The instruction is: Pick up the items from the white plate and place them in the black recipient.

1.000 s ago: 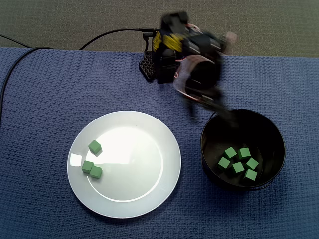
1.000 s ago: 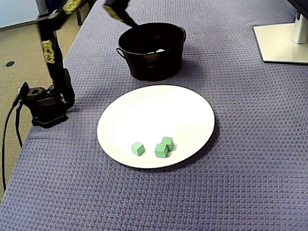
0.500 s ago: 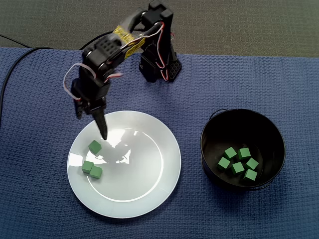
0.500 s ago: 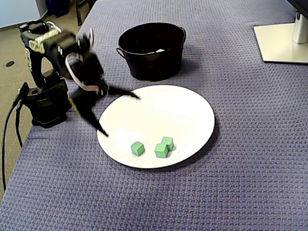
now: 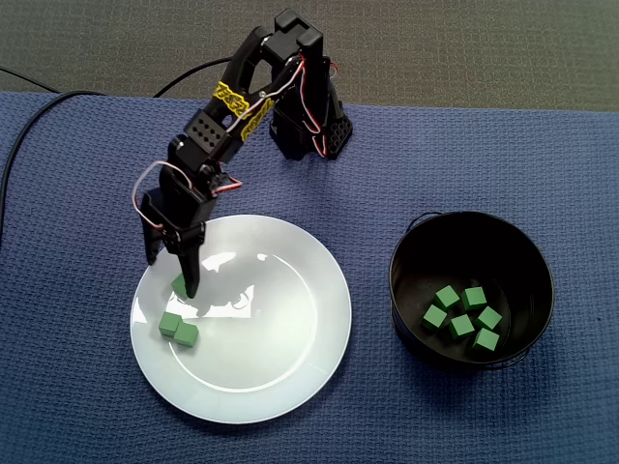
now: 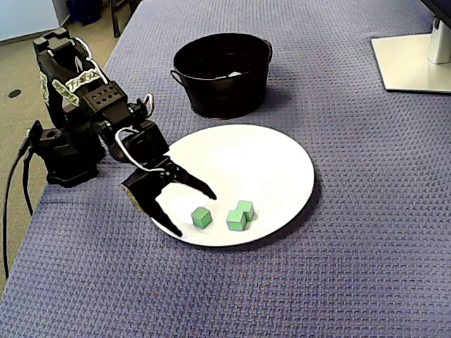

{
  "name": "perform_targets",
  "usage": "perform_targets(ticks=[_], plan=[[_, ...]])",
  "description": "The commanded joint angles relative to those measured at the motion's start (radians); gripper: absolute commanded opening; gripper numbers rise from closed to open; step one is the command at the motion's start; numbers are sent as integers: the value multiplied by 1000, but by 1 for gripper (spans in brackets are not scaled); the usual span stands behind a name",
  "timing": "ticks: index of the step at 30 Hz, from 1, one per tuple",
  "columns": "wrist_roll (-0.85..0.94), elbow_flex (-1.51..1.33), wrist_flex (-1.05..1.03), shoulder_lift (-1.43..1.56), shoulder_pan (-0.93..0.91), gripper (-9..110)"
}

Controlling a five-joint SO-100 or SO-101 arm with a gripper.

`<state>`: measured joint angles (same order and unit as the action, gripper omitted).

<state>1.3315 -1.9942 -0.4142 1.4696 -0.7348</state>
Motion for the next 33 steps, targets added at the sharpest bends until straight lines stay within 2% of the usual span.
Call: perform_targets(ticks=[1,8,15,17,21,28,30,33], plan=[[-40,-6,9,6,28,28],[-66,-26,11,11,46,16],[-81,-86,58,28,64,15],[-89,-104,75,38,69,8],[-95,-130,115,52,74,2],[-130,-110,117,78,61,0],[-167,-78,61,117,61,0],[-347,100,-233,216,81,0]])
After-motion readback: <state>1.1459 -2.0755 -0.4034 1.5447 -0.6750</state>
